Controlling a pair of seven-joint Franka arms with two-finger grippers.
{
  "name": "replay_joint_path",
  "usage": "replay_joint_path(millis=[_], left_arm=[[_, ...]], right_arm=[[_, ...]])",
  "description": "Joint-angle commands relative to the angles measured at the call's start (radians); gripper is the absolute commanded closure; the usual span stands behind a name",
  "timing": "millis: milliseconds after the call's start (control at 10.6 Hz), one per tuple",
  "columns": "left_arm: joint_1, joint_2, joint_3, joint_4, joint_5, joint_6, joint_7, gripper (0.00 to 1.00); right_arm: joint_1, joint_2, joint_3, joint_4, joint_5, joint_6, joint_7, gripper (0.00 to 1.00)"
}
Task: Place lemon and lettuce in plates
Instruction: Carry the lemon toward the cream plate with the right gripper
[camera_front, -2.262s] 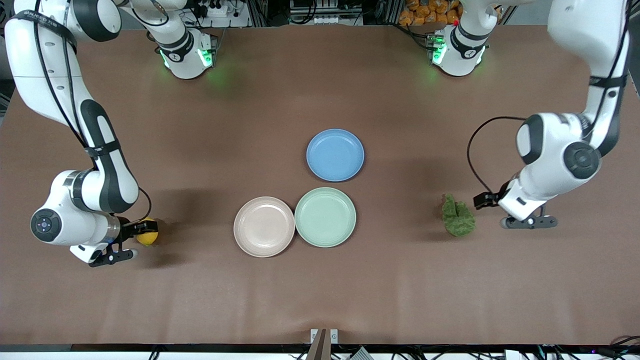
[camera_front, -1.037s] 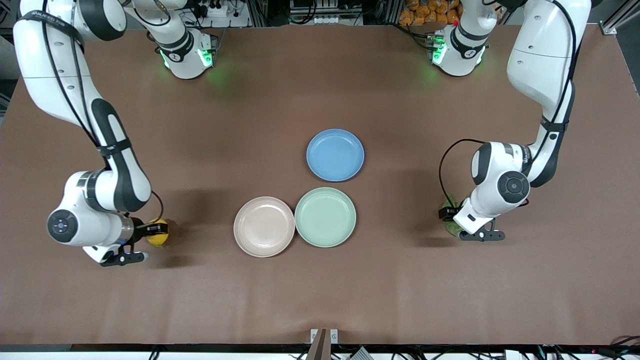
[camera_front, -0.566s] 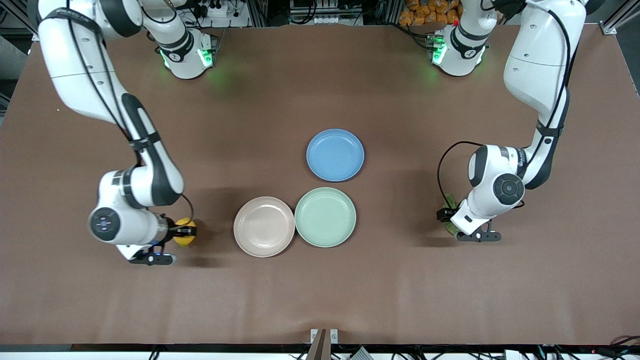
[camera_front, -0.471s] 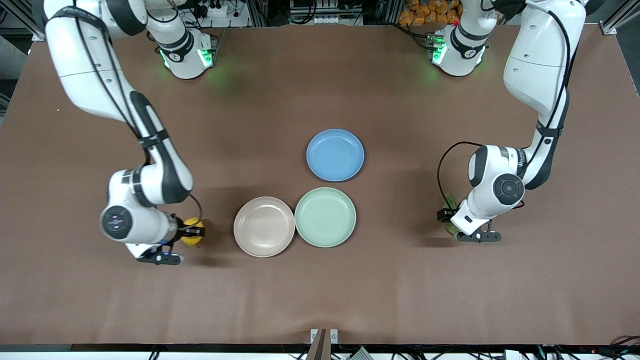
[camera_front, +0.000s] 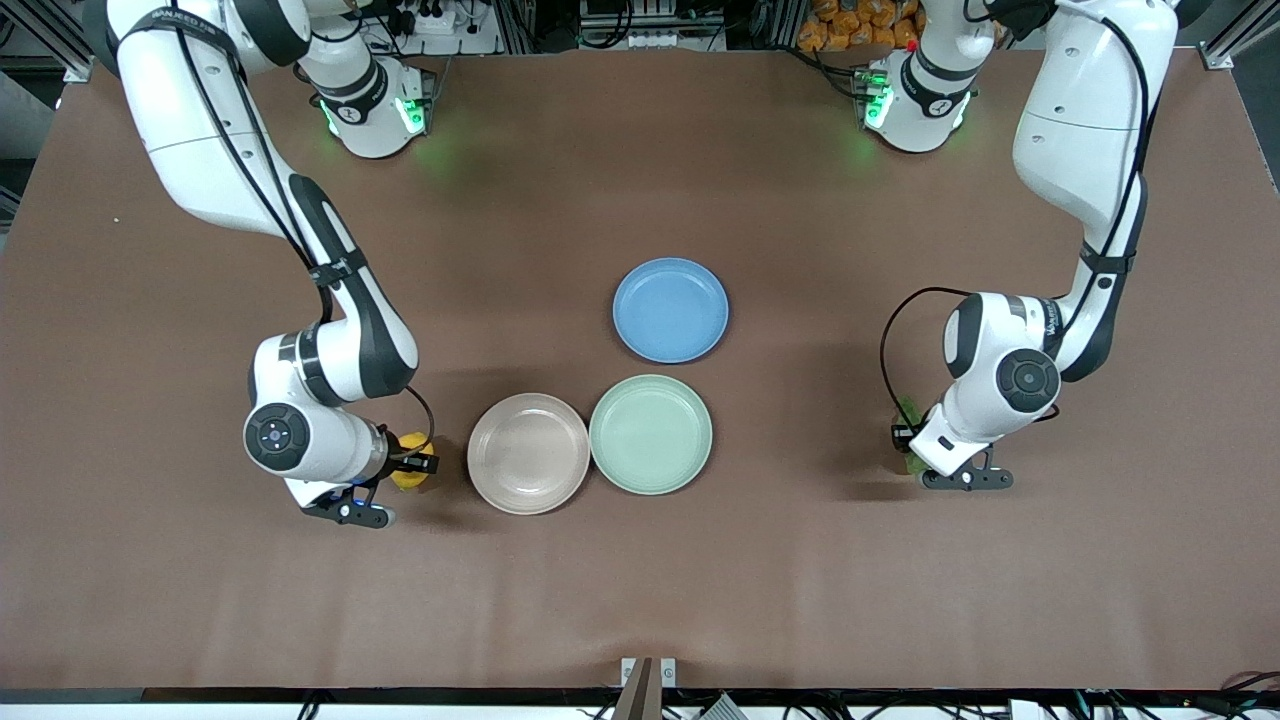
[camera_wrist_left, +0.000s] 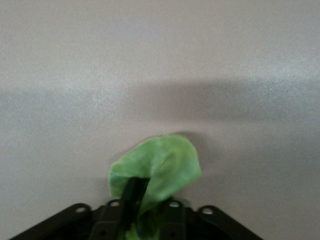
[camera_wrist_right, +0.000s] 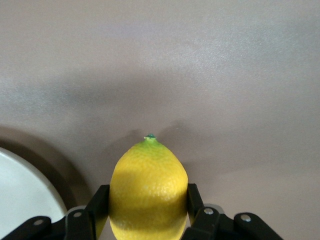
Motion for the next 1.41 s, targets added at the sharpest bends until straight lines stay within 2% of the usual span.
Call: replay_joint_path(millis=[0, 660, 848, 1320], left_arm=[[0.001, 0.032, -0.001, 0.048, 0.027, 0.002, -0.007, 1.00], [-0.012, 0.023, -0.002, 0.254, 0.026, -0.316, -0.013, 1.00], [-0.027, 0.021, -0.005, 0.292, 0.017, -0.364, -0.019, 1.00], [-0.061, 0.011, -0.007, 0.366, -0.011, -0.438, -0.071, 1.00]], right_arm=[[0.036, 0.010, -0.001, 0.016, 0.008, 0.033, 0.079, 1.00], [0.117, 0.010, -0.001, 0.065, 0.006, 0.064, 0.291, 1.00], [0.143, 0.011, -0.001, 0.100, 0.006, 0.059, 0.366, 1.00], [0.166, 0.013, -0.001, 0.103, 0.004, 0.070, 0.422, 1.00]])
